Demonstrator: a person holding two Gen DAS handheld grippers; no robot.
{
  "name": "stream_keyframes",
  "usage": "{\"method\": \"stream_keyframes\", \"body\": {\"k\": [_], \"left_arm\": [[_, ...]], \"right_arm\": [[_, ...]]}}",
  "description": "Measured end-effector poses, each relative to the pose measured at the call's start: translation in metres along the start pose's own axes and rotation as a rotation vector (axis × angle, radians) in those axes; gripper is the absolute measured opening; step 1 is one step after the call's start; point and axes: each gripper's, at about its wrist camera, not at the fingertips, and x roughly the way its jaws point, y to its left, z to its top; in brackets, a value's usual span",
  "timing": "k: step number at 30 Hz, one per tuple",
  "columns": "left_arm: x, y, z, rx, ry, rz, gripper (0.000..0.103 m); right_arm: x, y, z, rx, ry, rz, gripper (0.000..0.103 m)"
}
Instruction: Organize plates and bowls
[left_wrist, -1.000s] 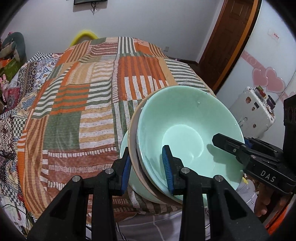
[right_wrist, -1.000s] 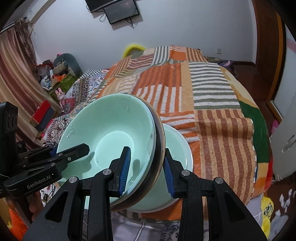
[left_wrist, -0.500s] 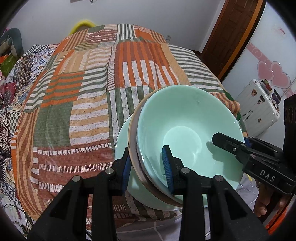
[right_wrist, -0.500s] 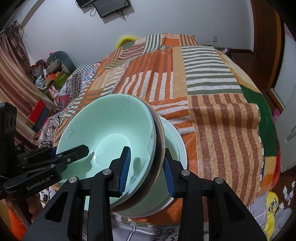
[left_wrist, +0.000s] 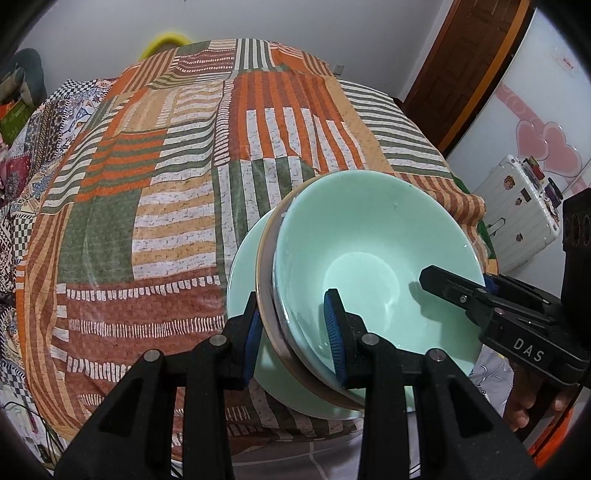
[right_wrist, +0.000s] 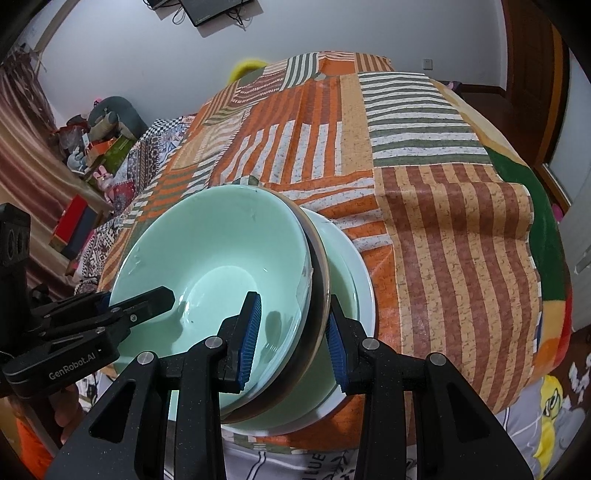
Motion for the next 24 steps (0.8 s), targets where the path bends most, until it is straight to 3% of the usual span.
{"method": "stream_keyframes", "body": {"k": [9, 12, 18, 24], "left_arm": [[-0.001, 0.002, -0.004, -0.01, 0.0, -0.022, 0.035], [-0.01, 0.0, -0.007, 0.0, -0.017, -0.012, 0.036], [-0.051, -0.004, -0.009, 0.03, -0.112, 0.016, 0.036], [-0.117, -0.012, -0.013, 0.049, -0.287, 0.008, 0.041]], "right_arm": [[0.002, -0.004, -0.003, 0.021, 0.002, 0.036, 0.034], [-0.006, -0.005, -0.005, 0.015, -0.015, 0.006, 0.045], [-0.036, -0.001, -0.005, -0.007, -0.076, -0.018, 0.046], [-0.077, 0.023, -0.003, -0.086, -0.188, -0.027, 0.046]]}}
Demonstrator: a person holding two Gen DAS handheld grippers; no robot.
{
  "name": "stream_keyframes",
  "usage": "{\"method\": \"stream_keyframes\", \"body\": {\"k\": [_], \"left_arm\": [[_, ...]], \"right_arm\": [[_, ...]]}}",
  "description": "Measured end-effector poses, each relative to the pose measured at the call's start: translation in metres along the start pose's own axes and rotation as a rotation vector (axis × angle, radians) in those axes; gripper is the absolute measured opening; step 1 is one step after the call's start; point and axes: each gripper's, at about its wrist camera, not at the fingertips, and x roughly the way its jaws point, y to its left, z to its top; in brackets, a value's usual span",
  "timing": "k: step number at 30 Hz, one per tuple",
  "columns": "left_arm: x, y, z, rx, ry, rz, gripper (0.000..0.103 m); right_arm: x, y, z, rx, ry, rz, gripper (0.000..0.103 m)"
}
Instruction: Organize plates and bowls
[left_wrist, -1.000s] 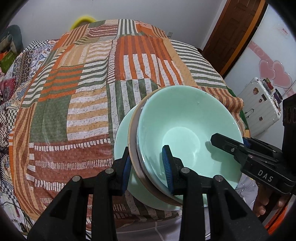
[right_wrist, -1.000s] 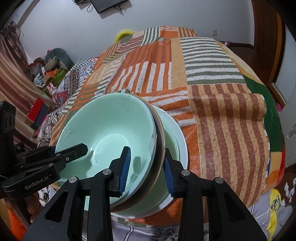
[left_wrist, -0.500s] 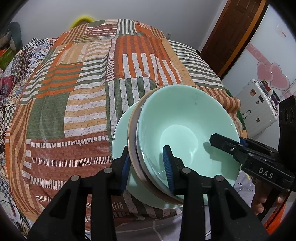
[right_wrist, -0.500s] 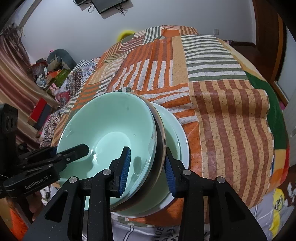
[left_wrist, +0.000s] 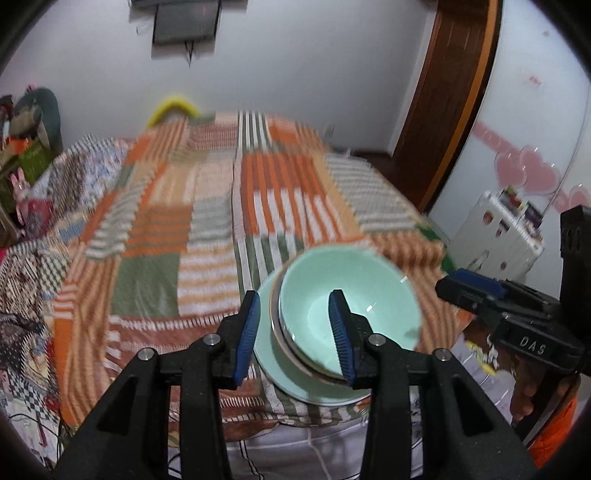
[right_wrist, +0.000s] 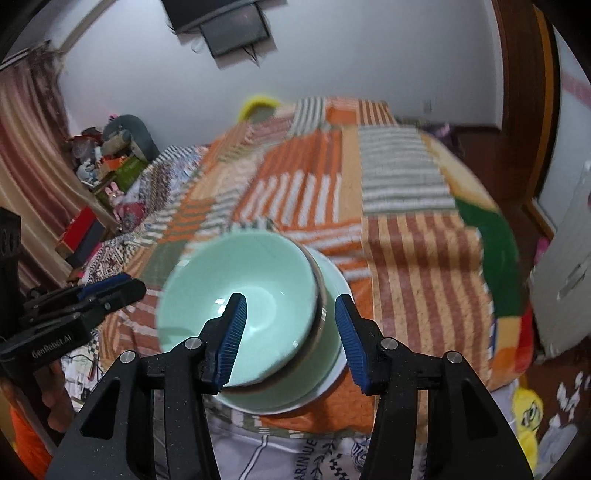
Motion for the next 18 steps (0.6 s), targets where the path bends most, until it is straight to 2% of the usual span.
{"method": "stream_keyframes", "body": {"k": [7, 9, 13, 16, 18], "left_arm": [[-0.081, -0.016, 0.014, 0.034, -0.233, -0.017, 0.047], [-0.1, -0.019, 0.016, 0.041, -0.29, -0.016, 0.059], [-0.137, -0.027, 0.015, 0.068, -0.409, -0.008, 0.063], [-0.154, -0.032, 0.012, 0.085, -0.481, 0.013, 0.085], [-0.163, -0.033, 0.01, 0.087, -0.522, 0.025, 0.096]], "right_arm": [[-0.056, 0.029, 0.014, -0.066, -0.166, 0.02, 0.05], [-0.073, 0.036, 0.017, -0.084, -0.228, 0.022, 0.056], [-0.105, 0.051, 0.022, -0.128, -0.35, 0.027, 0.06], [-0.12, 0.059, 0.024, -0.153, -0.413, 0.031, 0.066], [-0.126, 0.063, 0.022, -0.161, -0.447, 0.035, 0.076]]}}
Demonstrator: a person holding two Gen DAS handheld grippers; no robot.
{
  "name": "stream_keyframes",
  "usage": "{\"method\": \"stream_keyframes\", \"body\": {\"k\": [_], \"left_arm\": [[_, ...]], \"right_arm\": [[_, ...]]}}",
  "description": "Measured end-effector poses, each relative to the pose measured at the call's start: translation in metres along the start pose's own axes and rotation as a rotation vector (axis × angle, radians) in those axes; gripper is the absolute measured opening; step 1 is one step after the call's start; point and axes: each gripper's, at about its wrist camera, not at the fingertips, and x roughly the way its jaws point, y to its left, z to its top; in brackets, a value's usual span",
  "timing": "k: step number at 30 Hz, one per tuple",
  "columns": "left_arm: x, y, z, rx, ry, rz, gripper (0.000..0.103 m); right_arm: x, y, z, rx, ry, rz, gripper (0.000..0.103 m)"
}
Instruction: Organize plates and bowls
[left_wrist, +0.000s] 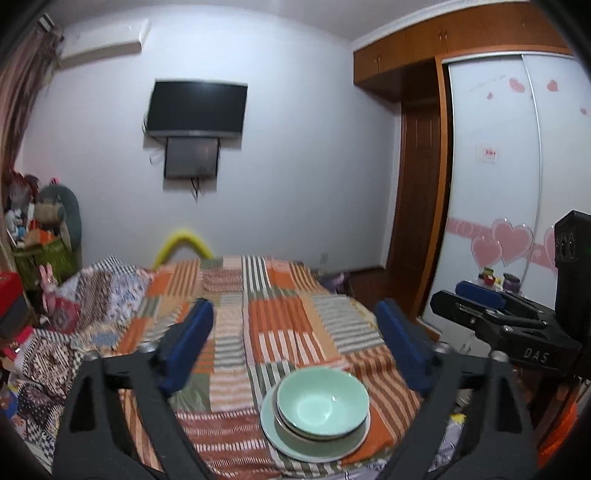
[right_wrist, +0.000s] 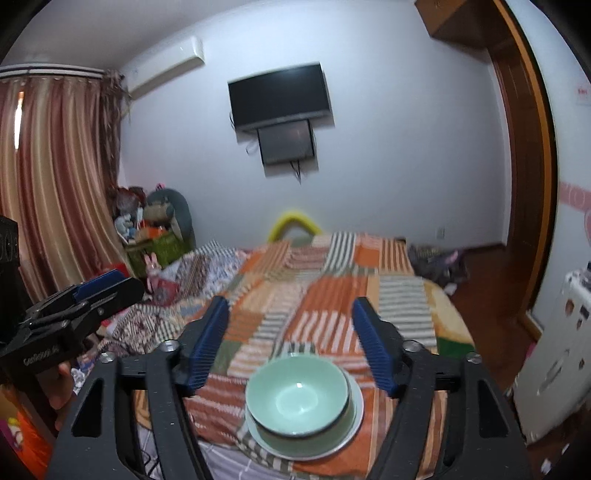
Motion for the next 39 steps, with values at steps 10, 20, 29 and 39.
{"method": "stream_keyframes", "body": {"k": [10, 20, 29, 39], "left_arm": [[-0.001, 0.005, 0.002, -0.026, -0.01, 0.016, 0.101], [0.003, 0.003, -0.004, -0.022, 0.003, 0.033, 0.102], [0.008, 0.002, -0.007, -0.015, 0.015, 0.033, 0.102], [0.011, 0.005, -0.008, -0.019, 0.026, 0.03, 0.102]], "right_arm": [[-0.001, 0.008, -0.002, -0.022, -0.049, 0.011, 0.091], [-0.001, 0.002, -0.004, 0.0, -0.062, -0.008, 0.102], [-0.003, 0.002, -0.006, 0.007, -0.058, -0.018, 0.102], [-0.004, 0.001, -0.005, 0.003, -0.056, -0.015, 0.102]]}}
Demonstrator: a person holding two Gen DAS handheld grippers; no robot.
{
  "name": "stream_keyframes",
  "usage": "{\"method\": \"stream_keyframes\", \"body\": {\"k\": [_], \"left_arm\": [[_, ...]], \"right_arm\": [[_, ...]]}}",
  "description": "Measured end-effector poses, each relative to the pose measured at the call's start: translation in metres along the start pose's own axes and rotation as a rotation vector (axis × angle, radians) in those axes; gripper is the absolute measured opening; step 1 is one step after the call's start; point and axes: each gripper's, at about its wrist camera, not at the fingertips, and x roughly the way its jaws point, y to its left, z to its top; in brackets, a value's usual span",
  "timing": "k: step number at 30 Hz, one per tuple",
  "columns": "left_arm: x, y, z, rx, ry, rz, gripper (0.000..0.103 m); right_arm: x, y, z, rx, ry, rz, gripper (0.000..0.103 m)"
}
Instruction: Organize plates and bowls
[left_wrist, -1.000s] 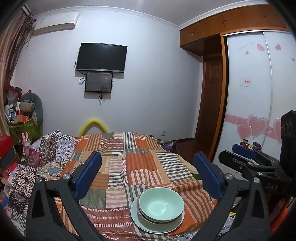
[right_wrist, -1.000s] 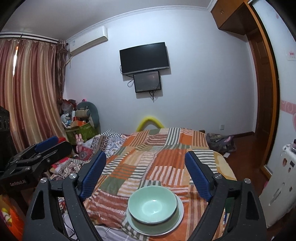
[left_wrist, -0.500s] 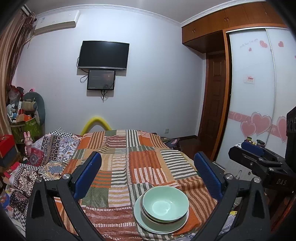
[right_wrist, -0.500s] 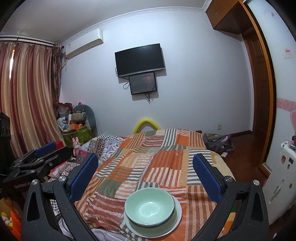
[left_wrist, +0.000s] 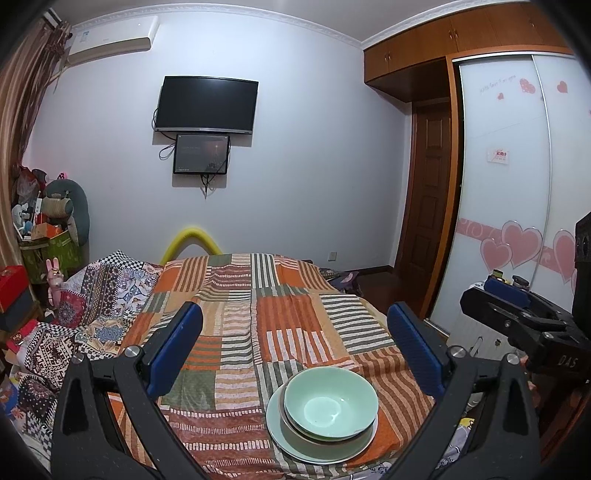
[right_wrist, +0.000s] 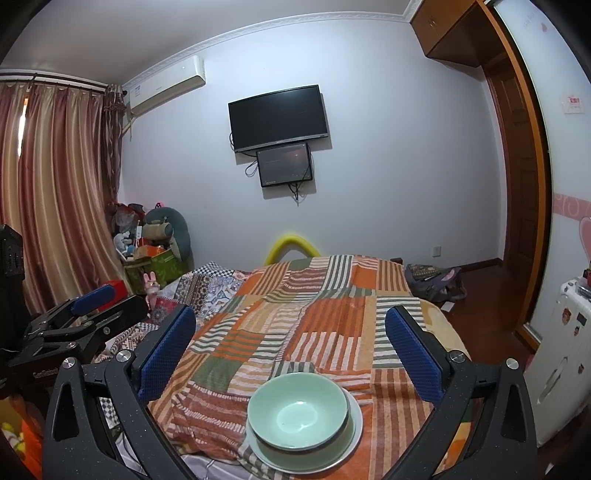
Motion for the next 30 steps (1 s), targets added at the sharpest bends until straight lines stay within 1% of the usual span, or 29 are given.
{"method": "stream_keyframes", "body": {"k": [30], "left_arm": [[-0.0015, 0.0005, -0.0015, 0.003, 0.013, -0.009, 0.102]], "right_arm": [[-0.0016, 0.0, 0.0035, -0.004, -0.003, -0.001, 0.102]]}}
